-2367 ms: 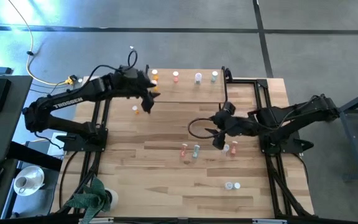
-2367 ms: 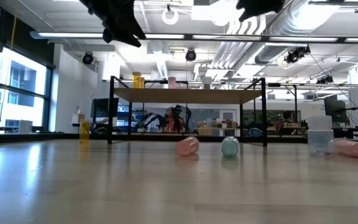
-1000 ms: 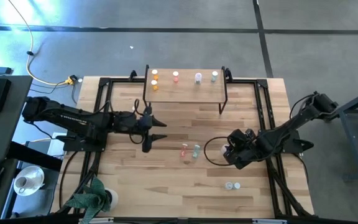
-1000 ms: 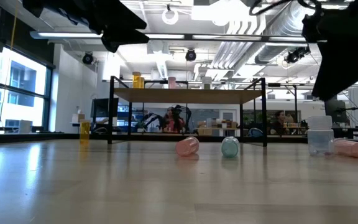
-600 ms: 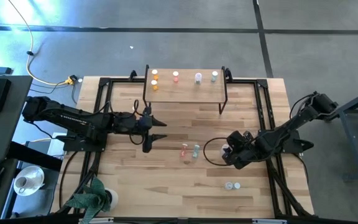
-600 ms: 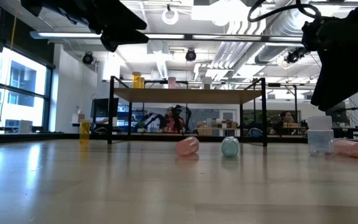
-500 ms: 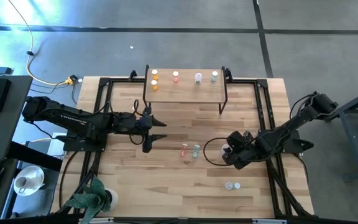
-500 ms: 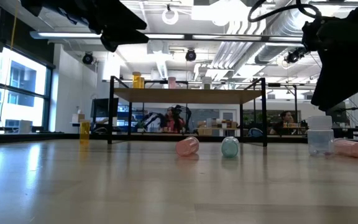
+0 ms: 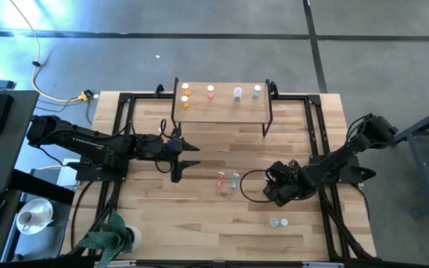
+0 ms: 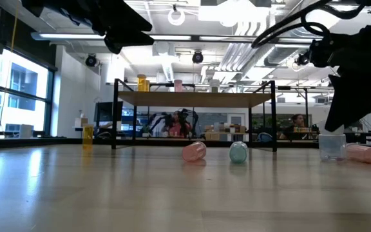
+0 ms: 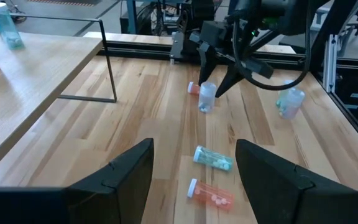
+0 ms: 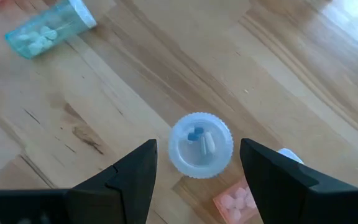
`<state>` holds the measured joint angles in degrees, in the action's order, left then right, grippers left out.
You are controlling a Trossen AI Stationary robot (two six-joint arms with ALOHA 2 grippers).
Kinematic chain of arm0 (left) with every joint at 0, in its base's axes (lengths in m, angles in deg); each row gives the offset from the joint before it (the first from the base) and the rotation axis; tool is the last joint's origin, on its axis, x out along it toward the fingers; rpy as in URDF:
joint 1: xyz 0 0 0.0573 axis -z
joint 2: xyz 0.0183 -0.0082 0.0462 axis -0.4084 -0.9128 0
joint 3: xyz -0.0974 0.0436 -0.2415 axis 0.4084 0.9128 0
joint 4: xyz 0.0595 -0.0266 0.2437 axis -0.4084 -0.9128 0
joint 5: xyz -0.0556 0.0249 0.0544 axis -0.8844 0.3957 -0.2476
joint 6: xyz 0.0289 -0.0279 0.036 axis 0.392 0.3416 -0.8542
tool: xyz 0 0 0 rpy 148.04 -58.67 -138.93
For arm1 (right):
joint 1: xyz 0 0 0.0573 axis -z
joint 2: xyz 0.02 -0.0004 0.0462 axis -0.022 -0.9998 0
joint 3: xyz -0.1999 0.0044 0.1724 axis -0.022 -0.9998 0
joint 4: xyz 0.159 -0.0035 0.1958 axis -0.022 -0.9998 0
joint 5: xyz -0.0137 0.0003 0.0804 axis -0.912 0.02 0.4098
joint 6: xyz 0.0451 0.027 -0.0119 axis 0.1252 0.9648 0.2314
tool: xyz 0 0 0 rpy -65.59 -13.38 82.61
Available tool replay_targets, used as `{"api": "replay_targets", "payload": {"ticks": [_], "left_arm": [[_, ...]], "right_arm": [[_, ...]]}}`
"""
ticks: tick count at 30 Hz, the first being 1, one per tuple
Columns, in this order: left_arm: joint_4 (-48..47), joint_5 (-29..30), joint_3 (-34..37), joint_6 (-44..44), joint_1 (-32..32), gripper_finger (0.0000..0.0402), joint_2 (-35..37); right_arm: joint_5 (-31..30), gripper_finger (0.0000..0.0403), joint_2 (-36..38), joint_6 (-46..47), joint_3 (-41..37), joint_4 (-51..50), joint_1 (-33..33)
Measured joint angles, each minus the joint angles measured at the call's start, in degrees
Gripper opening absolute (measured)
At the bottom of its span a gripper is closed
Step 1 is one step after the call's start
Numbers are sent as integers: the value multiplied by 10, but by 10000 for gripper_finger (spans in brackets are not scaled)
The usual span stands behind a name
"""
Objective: Pick and place medicine bottles onto shelf by color
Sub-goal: Align the top white pill bottle with the other white pill bottle on the shelf
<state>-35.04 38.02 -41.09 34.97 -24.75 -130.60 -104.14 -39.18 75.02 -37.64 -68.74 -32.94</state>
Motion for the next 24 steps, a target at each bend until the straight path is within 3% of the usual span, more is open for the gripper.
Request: {"api": "replay_targets", "payload": {"ticks": [3,11,19,24], "left_arm": [[0,0,0,0,0,216,0],[-1,0,0,0,0,216,0],[0,0,0,0,0,216,0],[-1,0,0,0,0,216,0]], "right_arm": [[-2,205,-1,-2,0,8,0],[-7,116,0,-6,0,9,2],[-12,126,0,-21,17,9,2],[-25,126,0,-79,50,13,21]]}}
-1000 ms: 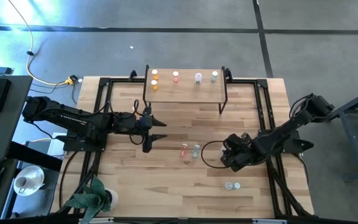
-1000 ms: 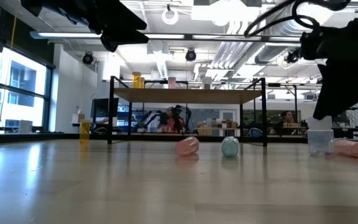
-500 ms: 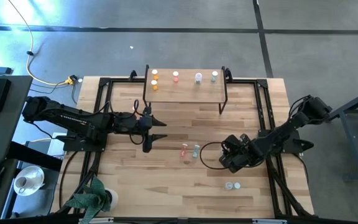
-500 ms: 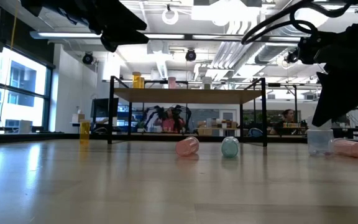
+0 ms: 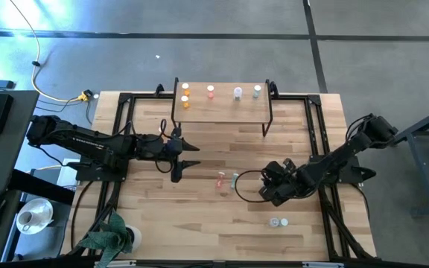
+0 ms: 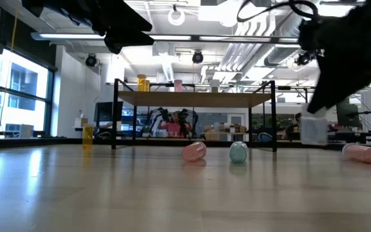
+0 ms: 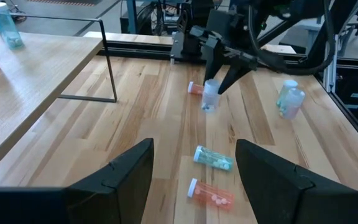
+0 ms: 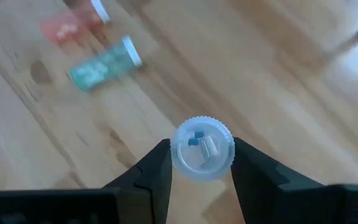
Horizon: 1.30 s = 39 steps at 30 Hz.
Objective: Pick and place medicine bottles onto shelf by color
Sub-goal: Align the top white pill bottle with the other white pill bottle on the shelf
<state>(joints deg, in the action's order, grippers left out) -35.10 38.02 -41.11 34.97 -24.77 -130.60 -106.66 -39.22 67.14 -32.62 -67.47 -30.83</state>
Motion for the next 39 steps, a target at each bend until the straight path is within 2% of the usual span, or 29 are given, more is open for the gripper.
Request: {"api": "replay_targets", "payload": {"ticks": [11,25,31,39], "left_arm": [[0,-2,0,4,0,216,0],[-5,-2,0,5,0,216,0],[-5,-2,0,5,0,216,0],[-5,-2,0,5,0,216,0]], "right_arm": [[-1,119,0,-204,88,18,87],[0,119,0,-439,254,13,188],[1,119,0,-499,304,12,251],[15,119,0,-517,368,3,365]]}}
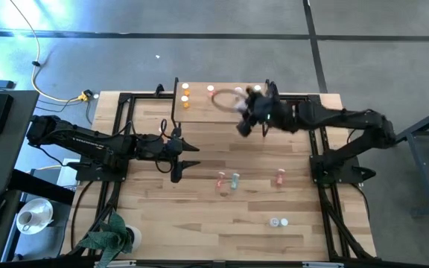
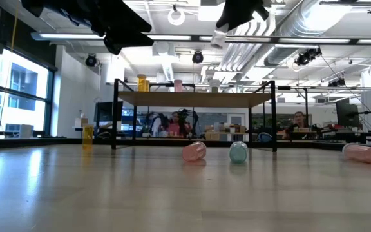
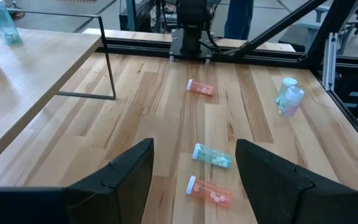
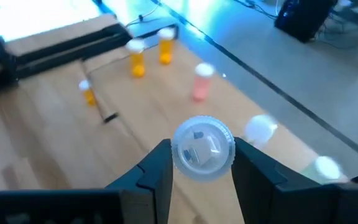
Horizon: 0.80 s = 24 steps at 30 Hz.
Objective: Pick and place medicine bottles onto shelf by color
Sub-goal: Align the top white pill bottle with the other white pill bottle on the shelf
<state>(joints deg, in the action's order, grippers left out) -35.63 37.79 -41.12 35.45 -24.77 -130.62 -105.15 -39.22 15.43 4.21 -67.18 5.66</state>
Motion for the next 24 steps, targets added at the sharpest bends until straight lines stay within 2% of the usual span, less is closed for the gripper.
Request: {"api": "replay_targets", "payload": {"ticks": [4,10,16,24], "left_arm": [[0,0,0,0,0,216,0],[-1,0,0,0,0,216,0],[-4,0,0,0,0,216,0],[-3,0,0,0,0,216,0]], "right_arm": [[67,119,0,16,22,-8,61],[96,119,-18,45,23,-44,127],[142,119,-62,40,23,-62,144],[145,119,-89,25,22,-54,149]]}}
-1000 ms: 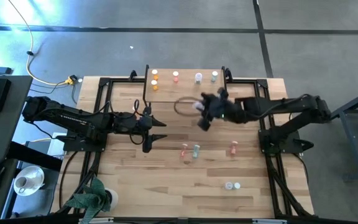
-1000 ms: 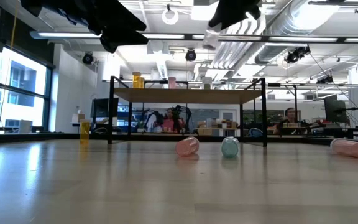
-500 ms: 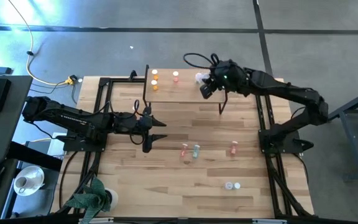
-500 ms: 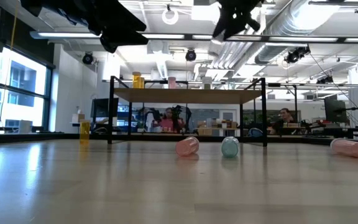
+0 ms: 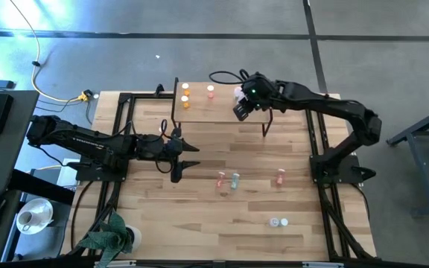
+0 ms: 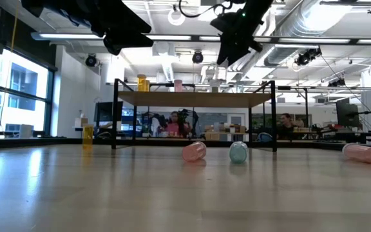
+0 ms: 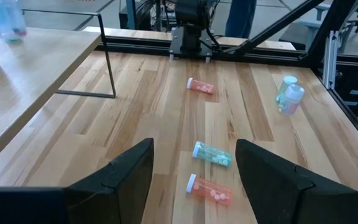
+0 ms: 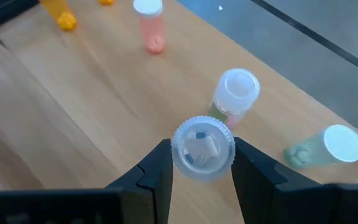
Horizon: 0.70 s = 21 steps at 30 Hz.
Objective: Pick and place medicine bottles onto shelf by color
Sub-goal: Align the top white pill bottle with the other white pill bottle on the shelf
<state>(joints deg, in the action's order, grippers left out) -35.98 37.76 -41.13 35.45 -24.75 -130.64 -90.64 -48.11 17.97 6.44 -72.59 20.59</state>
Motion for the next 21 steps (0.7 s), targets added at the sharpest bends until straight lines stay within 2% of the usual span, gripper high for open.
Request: {"api": "replay_targets", "payload": {"ticks": [5,21], "left_arm": [[0,0,0,0,0,216,0],[-2,0,0,0,0,216,0]], "right_arm": [[21,119,-17,-22,0,2,-1],[26,119,-52,-64,0,7,7]]}}
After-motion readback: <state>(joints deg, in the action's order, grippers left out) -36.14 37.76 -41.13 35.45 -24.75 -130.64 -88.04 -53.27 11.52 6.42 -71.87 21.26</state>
